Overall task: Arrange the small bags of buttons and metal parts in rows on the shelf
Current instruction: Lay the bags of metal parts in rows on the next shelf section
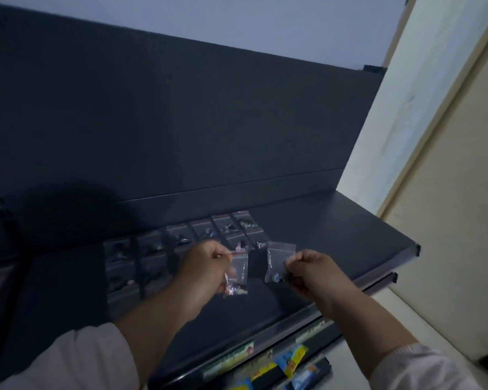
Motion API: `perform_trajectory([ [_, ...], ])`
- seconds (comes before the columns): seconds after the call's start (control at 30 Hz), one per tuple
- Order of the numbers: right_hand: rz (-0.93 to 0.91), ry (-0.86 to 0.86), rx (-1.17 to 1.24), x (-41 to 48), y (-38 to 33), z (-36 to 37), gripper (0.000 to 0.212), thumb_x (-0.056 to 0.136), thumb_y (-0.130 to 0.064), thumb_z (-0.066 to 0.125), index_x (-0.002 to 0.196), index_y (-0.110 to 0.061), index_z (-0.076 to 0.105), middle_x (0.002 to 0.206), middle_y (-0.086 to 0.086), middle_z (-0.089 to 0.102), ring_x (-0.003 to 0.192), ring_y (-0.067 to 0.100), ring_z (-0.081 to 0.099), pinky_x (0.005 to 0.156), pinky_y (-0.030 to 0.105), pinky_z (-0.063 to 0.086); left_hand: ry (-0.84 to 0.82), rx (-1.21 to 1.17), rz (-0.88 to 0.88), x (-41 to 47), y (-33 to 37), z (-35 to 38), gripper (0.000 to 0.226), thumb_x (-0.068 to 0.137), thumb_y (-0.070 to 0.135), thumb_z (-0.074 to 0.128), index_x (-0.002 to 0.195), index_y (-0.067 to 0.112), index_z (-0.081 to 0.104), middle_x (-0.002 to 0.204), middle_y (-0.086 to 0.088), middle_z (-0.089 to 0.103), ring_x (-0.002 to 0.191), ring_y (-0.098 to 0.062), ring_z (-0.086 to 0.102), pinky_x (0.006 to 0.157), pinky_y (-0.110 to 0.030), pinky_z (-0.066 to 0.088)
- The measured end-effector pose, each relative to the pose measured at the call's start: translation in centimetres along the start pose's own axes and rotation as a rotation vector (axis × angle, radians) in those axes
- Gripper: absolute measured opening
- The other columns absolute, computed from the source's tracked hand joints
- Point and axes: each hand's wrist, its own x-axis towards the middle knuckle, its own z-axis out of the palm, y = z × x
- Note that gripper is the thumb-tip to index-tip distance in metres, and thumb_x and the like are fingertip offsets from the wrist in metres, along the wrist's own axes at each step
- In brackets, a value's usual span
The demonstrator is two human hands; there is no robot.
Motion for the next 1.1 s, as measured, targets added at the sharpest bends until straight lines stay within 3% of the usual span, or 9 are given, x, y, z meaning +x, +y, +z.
perform_trajectory([
  [0.2,0.022,-0.174,-0.135,6.3,0.6,-3.1,0.014,0.091,-0.004,0.050,0.080,-0.009,0.056,0.067,0.008,0.060,0.054,0.015,0.049,0.053,0.023,0.044,0.177,0.082,-0.011,3.2,-0.7,5.8,0.020,0.091,0.004,0.050,0.075,0.013,0.057,0.068,-0.010,0.066,0.043,-0.013,0.050,0.046,-0.025,0.042],
  [0.33,0.023,-0.268,-0.207,8.7,0.8,-4.2,0.016,0.091,-0.003,0.048,0.080,-0.012,0.055,0.074,0.005,0.065,0.059,0.016,0.051,0.051,0.020,0.044,0.303,0.227,0.010,4.5,-1.1,8.1,0.019,0.087,0.007,0.054,0.071,0.018,0.058,0.063,-0.002,0.064,0.055,-0.020,0.057,0.059,-0.035,0.051],
  [0.47,-0.005,-0.318,-0.318,10.1,1.1,-4.5,0.016,0.090,-0.002,0.045,0.083,-0.012,0.055,0.069,0.003,0.064,0.055,0.014,0.050,0.053,0.022,0.046,0.332,0.486,0.049,4.1,-1.0,9.7,0.008,0.091,0.019,0.051,0.088,0.023,0.058,0.082,0.003,0.065,0.074,-0.016,0.060,0.067,-0.028,0.049],
  [0.63,-0.557,-0.205,-0.980,11.3,1.4,-5.9,0.034,0.090,-0.013,0.050,0.123,-0.018,0.054,0.111,0.003,0.064,0.099,0.019,0.061,0.081,0.024,0.043,0.426,0.805,0.175,3.8,-1.4,10.2,0.026,0.091,0.020,0.051,0.116,0.024,0.050,0.106,0.003,0.057,0.091,-0.011,0.053,0.070,-0.025,0.039],
  [0.7,-0.707,-0.187,-1.011,11.4,1.5,-6.4,0.041,0.091,-0.013,0.049,0.132,-0.019,0.050,0.124,0.004,0.058,0.110,0.020,0.056,0.088,0.024,0.042,0.469,0.907,0.271,3.8,-1.9,10.1,0.036,0.087,0.014,0.054,0.123,0.020,0.051,0.111,-0.001,0.056,0.100,-0.018,0.053,0.080,-0.028,0.044],
  [0.8,-0.855,-0.278,-0.970,11.6,2.2,-6.5,0.032,0.091,-0.014,0.052,0.122,-0.017,0.060,0.119,0.002,0.060,0.110,0.018,0.054,0.089,0.020,0.040,0.386,1.059,0.402,3.8,-2.6,10.3,0.029,0.072,0.004,0.067,0.098,0.018,0.066,0.094,0.000,0.065,0.085,-0.020,0.060,0.072,-0.028,0.047],
  [0.93,-0.946,-0.410,-1.061,12.1,3.9,-6.1,0.021,0.093,-0.024,0.051,0.105,-0.018,0.067,0.108,-0.001,0.064,0.103,0.018,0.053,0.088,0.025,0.042,0.199,1.205,0.426,3.8,-4.0,10.5,0.024,0.054,0.007,0.071,0.065,0.024,0.059,0.066,0.008,0.060,0.063,-0.013,0.058,0.056,-0.022,0.046],
  [1.0,-0.975,-0.450,-1.092,12.3,4.3,-5.9,0.022,0.093,-0.024,0.048,0.103,-0.019,0.066,0.108,-0.001,0.064,0.102,0.020,0.054,0.089,0.028,0.042,0.154,1.231,0.410,3.8,-4.4,10.8,0.021,0.058,0.009,0.071,0.068,0.024,0.061,0.068,0.008,0.060,0.065,-0.013,0.059,0.056,-0.023,0.043],
  [1.1,-1.021,-0.481,-1.095,12.7,4.3,-5.7,0.023,0.093,-0.021,0.047,0.106,-0.017,0.066,0.110,0.001,0.064,0.102,0.022,0.054,0.090,0.029,0.042,0.154,1.263,0.377,3.8,-4.6,10.9,0.017,0.085,0.010,0.054,0.097,0.017,0.063,0.096,-0.001,0.062,0.091,-0.021,0.057,0.077,-0.030,0.042],
])
